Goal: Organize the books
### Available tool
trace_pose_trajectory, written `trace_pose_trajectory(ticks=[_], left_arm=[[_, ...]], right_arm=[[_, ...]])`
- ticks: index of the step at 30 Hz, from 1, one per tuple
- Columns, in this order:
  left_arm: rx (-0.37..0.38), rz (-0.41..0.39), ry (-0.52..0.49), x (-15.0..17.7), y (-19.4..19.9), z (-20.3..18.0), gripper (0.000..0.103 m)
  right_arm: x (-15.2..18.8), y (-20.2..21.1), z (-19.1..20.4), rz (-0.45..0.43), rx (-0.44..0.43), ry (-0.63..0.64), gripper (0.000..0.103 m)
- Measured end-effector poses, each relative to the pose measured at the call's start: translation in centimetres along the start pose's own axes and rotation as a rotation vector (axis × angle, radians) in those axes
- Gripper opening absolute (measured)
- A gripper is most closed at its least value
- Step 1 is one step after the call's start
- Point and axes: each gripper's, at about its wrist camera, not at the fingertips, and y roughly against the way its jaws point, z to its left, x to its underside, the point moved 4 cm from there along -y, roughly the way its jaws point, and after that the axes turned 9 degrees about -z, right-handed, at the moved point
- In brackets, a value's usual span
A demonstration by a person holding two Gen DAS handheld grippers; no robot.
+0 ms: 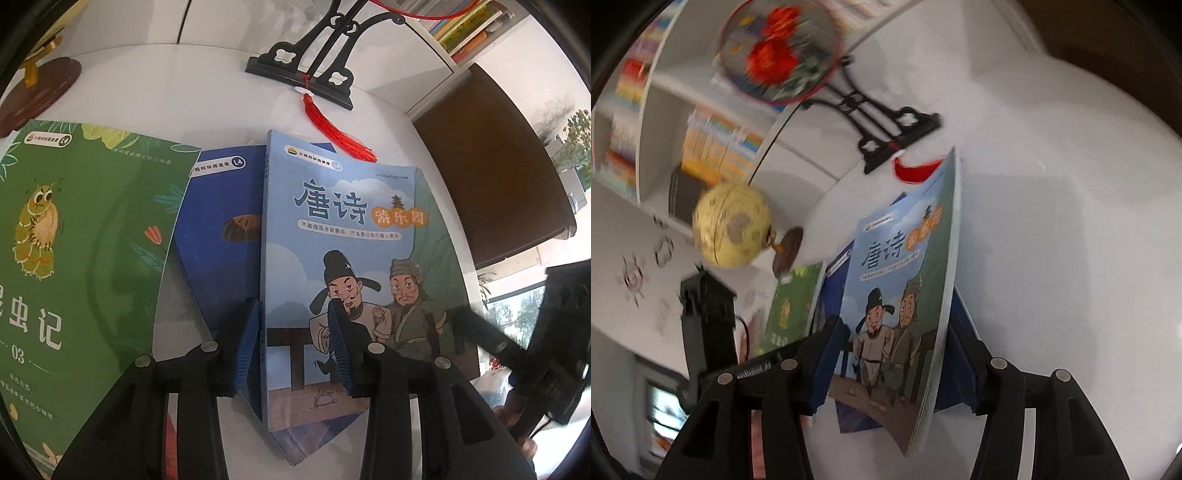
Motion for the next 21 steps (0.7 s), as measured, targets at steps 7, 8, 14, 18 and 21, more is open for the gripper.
trace_pose_trajectory(ticks=[7, 8, 14, 18, 21], left_arm=[[0.034, 0.009, 0.043, 0.0, 0.3, 0.4, 0.034], [0.071, 0.011, 0.081, 0.0, 0.6, 0.6, 0.034], [0.293, -0.033, 0.245, -0.4, 2.0, 0.9, 0.034], [0.272, -0.003, 0.253, 0.3, 0.0, 0.4, 0.034], [0.228, -0.008, 0.226, 1.0, -1.5, -0.1, 0.033]], right_arm=[[1.7, -1.7, 2.5, 0.052, 0.204, 0.282, 0.056], [1.7, -1.8, 2.3, 0.056, 0.2, 0.276, 0.056], [2.5, -3.4, 0.4, 0.068, 0.217, 0.291, 0.059], [2.7, -3.7, 1.0, 0.058, 0.212, 0.296, 0.067], [3.0, -3.9, 1.3, 0.052, 0.23, 0.335, 0.069]])
